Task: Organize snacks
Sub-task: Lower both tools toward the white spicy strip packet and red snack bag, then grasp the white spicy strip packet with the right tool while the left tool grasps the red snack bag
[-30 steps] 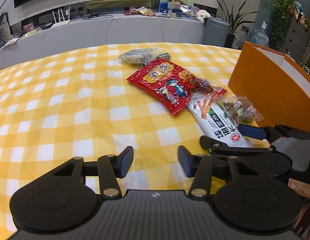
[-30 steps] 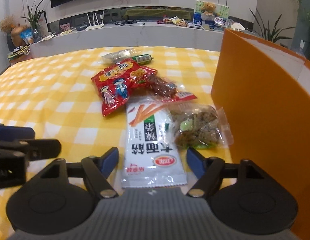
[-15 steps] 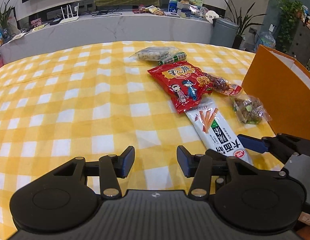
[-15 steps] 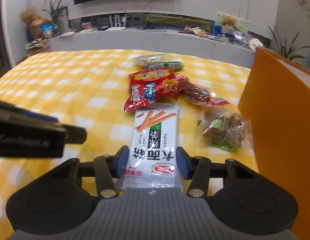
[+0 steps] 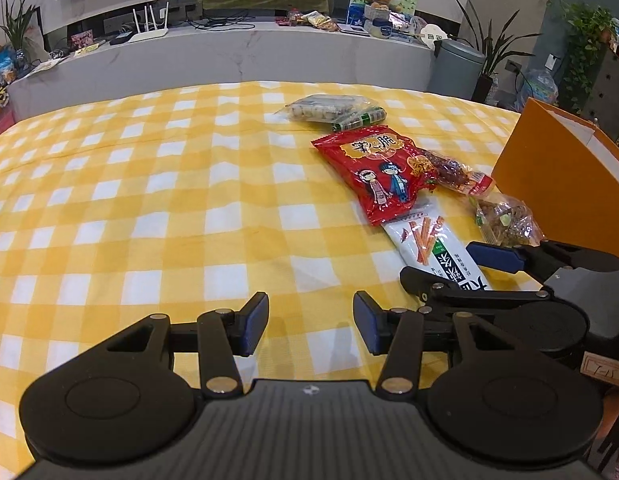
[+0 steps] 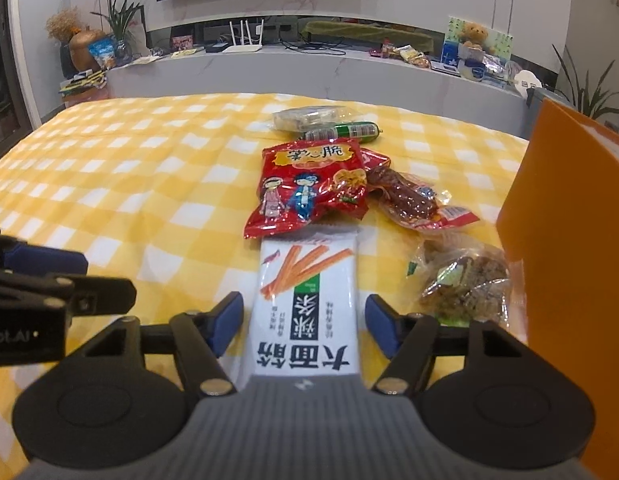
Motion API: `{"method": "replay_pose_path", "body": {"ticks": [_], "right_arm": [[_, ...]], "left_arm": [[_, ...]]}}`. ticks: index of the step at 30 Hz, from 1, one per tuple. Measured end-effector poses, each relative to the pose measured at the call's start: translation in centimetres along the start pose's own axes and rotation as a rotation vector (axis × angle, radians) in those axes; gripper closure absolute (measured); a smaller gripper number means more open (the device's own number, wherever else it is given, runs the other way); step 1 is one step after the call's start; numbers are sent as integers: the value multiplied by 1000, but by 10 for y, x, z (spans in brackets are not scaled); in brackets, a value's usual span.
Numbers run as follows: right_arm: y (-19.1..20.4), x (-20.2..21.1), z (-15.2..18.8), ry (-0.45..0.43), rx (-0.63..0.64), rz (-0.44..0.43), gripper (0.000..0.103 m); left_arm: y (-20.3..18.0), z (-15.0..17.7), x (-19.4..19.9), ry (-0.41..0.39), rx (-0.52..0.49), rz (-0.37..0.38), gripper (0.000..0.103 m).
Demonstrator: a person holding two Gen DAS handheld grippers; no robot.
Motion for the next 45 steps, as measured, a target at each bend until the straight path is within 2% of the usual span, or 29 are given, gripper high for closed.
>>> {"method": "replay_pose_path", "body": {"ticks": [4,5,9,20,24,27,33,37,39,42,45], "right_arm": [[0,3,0,1,-4,6,52],[-1,3,-1,4,-7,5,52],[-2,3,-2,13,-17,5,55],[-4,14,-6,74,8,-13,59],[-12,33,-10,52,-8,-28,59],[-21,50,-16,-2,-3,6,59],[-45,65,-38,-94,-11,90,59],[-68,57,-54,-81,-92,101,59],[-77,53,-62,-85,-112,115,59],[-82,52,-68,-92,-132,108,59],[-81,51,-71,-96,-127,97,59]], "left_arm": [[0,1,1,4,4,0,44],[-1,1,1,6,7,3,44],[-2,3,1,26,-1,9,40],[-7,-6,3,56,-8,36,40],[-14,-19,4,41,-9,63,36],[-20,-31,3,19,-4,87,32],[-29,-61,-11,-23,78,141,21],[-31,-80,-33,-26,180,182,15],[-33,-89,-48,-15,219,185,12],[-33,-94,-71,7,263,189,12],[-32,-98,-91,18,292,147,12]]}}
Point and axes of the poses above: each gripper's, at about its wrist camera, not at the fingertips, and x roughly against the way its jaws point, y to its left, z to its underside, the point moved 3 cm from there along -x, roughly the way its jaws point, and after that the axes turned 8 degrees about z, right-handed, at the moved point
